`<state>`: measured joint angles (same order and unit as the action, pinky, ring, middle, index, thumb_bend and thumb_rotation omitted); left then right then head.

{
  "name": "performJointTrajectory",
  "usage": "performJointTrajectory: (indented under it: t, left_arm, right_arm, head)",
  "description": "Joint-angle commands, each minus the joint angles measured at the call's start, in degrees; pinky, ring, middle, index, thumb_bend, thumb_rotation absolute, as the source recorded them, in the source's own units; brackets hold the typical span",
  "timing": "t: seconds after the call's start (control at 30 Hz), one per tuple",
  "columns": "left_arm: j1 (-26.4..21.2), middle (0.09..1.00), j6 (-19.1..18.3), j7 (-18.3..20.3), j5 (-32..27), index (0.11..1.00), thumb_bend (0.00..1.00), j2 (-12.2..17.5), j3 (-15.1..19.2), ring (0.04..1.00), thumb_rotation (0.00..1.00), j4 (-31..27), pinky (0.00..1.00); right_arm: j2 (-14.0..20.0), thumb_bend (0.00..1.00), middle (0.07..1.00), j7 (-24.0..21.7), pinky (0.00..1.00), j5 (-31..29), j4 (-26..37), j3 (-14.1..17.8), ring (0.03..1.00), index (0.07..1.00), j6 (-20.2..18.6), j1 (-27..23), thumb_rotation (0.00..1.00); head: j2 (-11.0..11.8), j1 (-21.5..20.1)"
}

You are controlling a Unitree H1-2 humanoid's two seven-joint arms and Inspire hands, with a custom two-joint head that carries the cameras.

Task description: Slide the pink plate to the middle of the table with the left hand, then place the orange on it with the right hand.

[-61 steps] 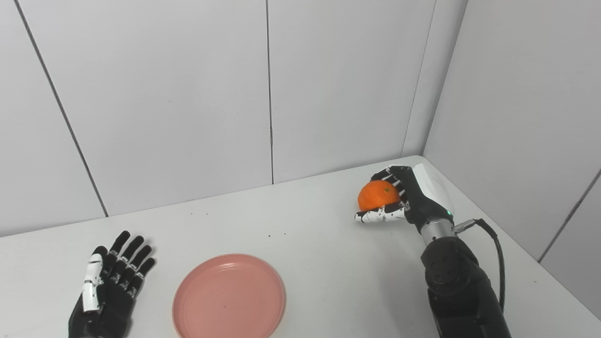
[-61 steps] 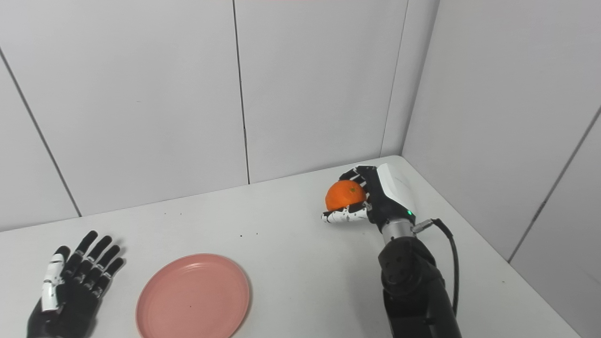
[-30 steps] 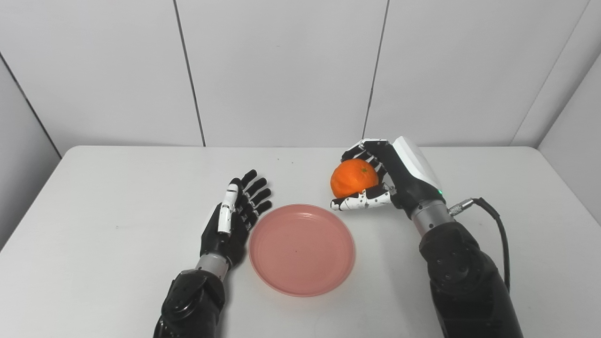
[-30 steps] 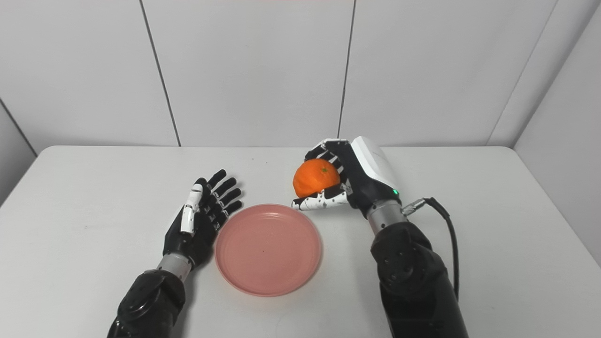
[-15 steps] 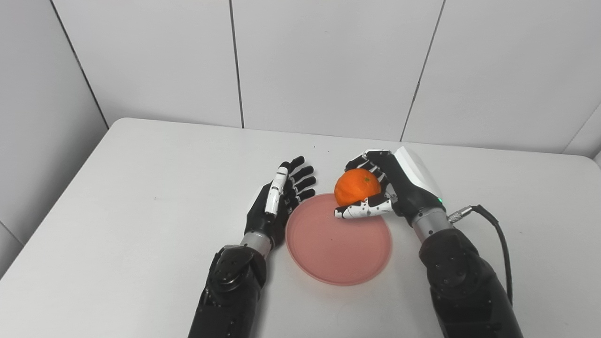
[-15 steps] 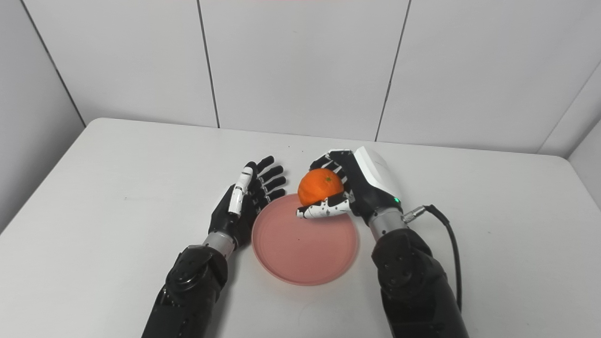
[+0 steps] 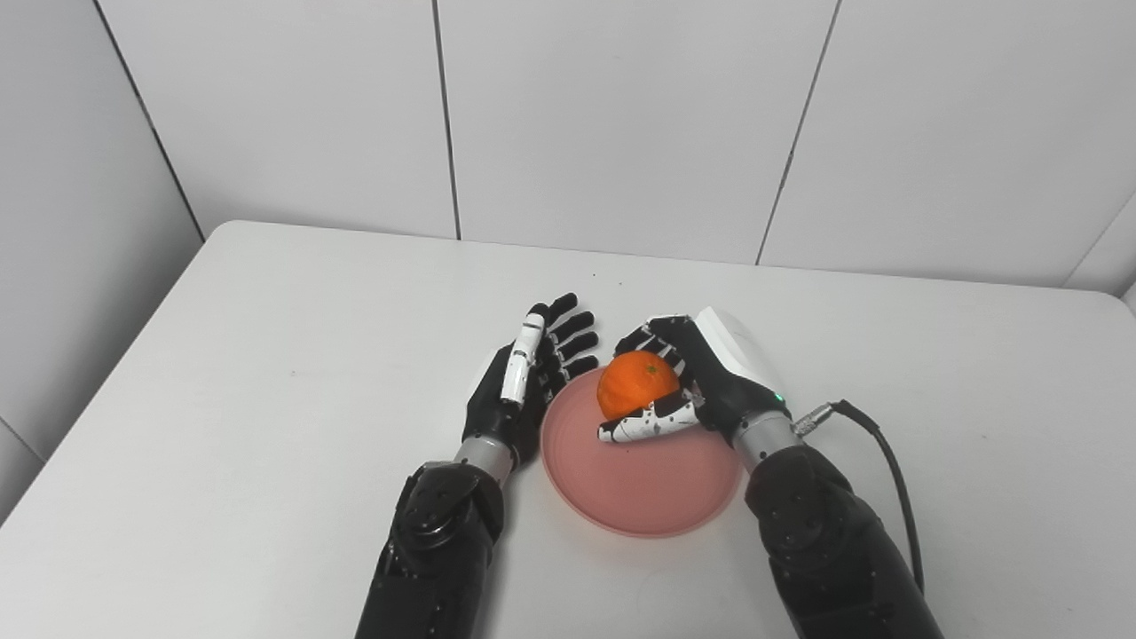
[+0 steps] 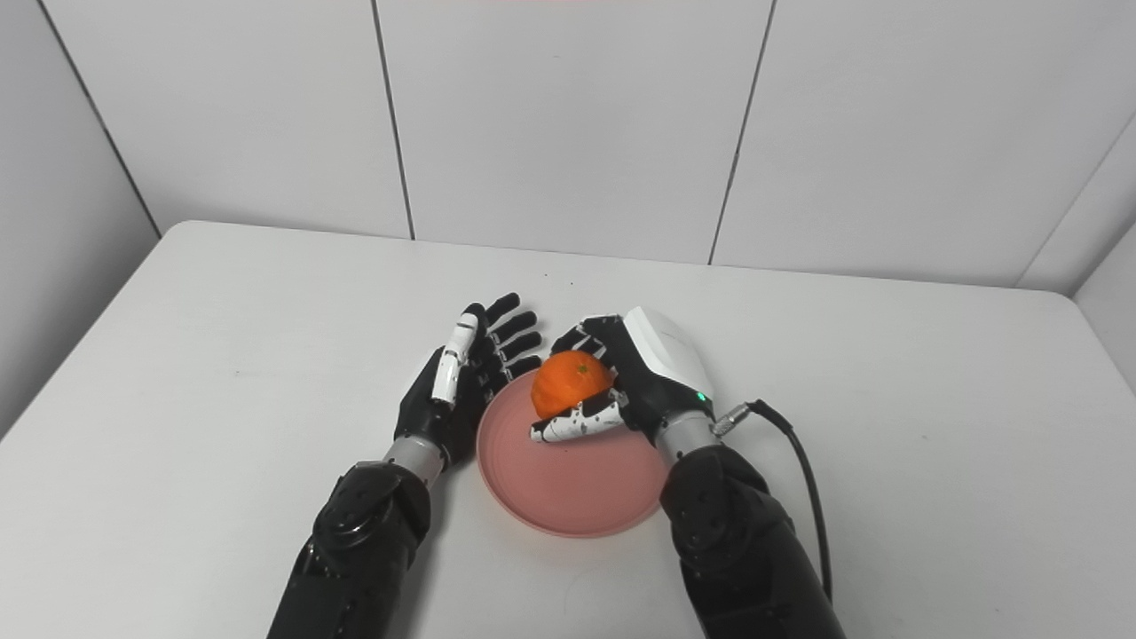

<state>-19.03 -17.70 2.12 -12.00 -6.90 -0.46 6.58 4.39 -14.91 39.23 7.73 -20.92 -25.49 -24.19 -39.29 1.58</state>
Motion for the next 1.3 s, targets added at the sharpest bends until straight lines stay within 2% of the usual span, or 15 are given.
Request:
performJointTrajectory:
  t: [0.0,0.23,0.63,0.83,1.13,1.17,1.23,1.27]
  left_arm:
    - [0.04,0.854,-2.17,-0.85,0.64,0.858,0.38,-0.26,0.07,0.849,1.0,-0.7,0.8]
    - [0.1,0.856,-2.44,-0.59,0.41,0.86,0.38,-0.19,0.47,0.855,1.0,-1.02,0.81]
    - [0.04,0.842,-2.4,-0.65,0.9,0.849,0.39,0.01,0.53,0.834,1.0,-1.0,0.81]
    - [0.21,0.85,-2.38,0.16,0.07,0.855,0.39,0.19,0.92,0.844,1.0,-1.13,0.82]
    - [0.13,0.853,-2.8,0.14,-0.13,0.856,0.39,0.12,1.21,0.845,1.0,-1.17,0.82]
    - [0.12,0.853,-2.92,0.08,-0.17,0.855,0.39,0.07,1.26,0.844,1.0,-1.23,0.82]
    - [0.09,0.855,-2.98,0.12,-0.12,0.857,0.39,0.09,1.25,0.846,1.0,-1.24,0.82]
    - [0.08,0.855,-2.97,0.16,-0.08,0.857,0.39,0.13,1.23,0.847,1.0,-1.23,0.82]
  right_arm:
    - [-0.51,0.52,0.418,1.74,0.27,0.25,0.54,-0.36,0.351,0.527,2.54,-1.31,0.0]
    - [-0.35,0.52,0.416,2.68,0.26,1.06,-0.8,-2.0,0.348,0.529,2.38,-0.53,0.0]
    - [2.14,0.52,0.405,2.49,0.24,5.49,-1.04,-5.65,0.323,0.522,2.45,-0.41,0.0]
    - [2.56,0.52,0.417,1.77,0.26,6.01,-0.72,-5.9,0.349,0.526,1.99,-0.45,0.0]
    - [2.79,0.52,0.463,0.19,0.37,5.01,0.99,-4.76,0.46,0.531,1.12,-0.06,0.01]
    - [2.85,0.52,0.536,-0.04,0.4,4.78,1.13,-4.58,0.485,0.505,1.24,-0.06,0.1]
    - [3.04,0.52,0.573,-0.59,0.42,4.48,1.49,-4.32,0.508,0.497,1.22,-0.07,0.13]
    - [3.09,0.73,0.602,-0.77,0.45,4.44,1.61,-4.26,0.535,0.585,1.15,-0.08,0.15]
  head:
    - [-0.09,-0.33]
    - [-0.23,-1.34]
    - [-0.29,-2.29]
    - [-0.36,-2.8]
    - [-0.57,-2.82]
    - [-0.57,-2.78]
    - [-0.58,-2.82]
    - [-0.58,-2.82]
